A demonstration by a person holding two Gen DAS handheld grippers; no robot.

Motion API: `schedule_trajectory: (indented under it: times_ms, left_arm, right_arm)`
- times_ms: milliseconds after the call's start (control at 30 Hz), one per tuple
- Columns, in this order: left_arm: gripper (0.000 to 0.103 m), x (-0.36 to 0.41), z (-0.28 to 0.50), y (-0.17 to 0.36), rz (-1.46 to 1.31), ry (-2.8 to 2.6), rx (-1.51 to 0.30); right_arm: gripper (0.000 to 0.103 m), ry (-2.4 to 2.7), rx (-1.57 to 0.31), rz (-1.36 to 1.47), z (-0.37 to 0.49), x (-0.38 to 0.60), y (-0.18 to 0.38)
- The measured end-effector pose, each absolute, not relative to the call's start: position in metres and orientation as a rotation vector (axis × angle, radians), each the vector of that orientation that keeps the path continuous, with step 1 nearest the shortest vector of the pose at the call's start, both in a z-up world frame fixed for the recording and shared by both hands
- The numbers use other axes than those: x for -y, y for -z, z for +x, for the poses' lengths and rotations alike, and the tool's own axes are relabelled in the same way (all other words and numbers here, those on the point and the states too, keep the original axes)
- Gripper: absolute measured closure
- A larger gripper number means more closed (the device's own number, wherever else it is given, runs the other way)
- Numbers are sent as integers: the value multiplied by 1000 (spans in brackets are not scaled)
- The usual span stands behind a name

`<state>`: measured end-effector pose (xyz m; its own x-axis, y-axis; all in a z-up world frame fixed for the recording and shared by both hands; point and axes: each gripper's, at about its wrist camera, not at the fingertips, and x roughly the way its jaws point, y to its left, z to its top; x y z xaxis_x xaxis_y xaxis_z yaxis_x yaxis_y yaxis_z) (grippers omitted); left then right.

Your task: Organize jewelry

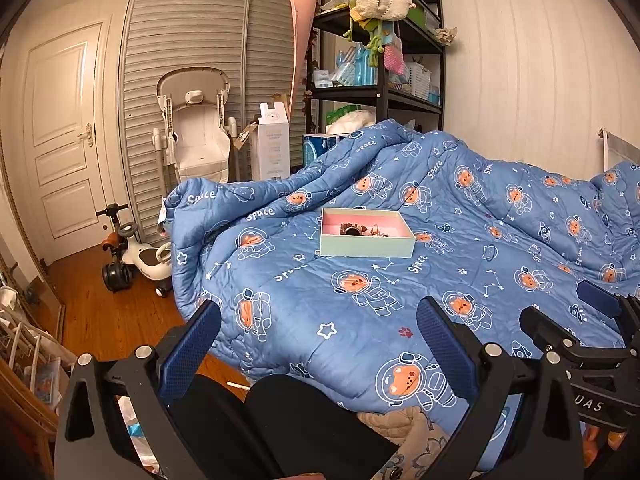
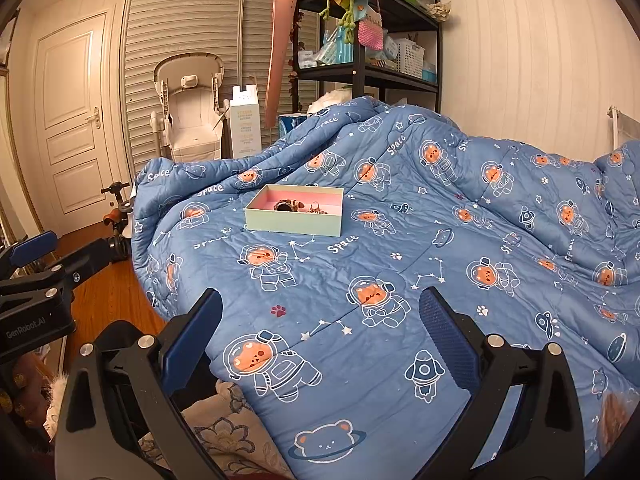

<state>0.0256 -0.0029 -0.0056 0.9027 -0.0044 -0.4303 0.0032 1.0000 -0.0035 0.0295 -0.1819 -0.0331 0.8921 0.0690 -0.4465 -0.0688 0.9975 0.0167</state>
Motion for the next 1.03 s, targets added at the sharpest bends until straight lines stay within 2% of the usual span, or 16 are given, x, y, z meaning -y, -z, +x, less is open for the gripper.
schedule_trajectory:
  times_ms: [1033]
  left_arm:
    - [7,4,26,9,0,-2,-466]
  right_arm:
    - [6,-65,-447,5,30,187,29]
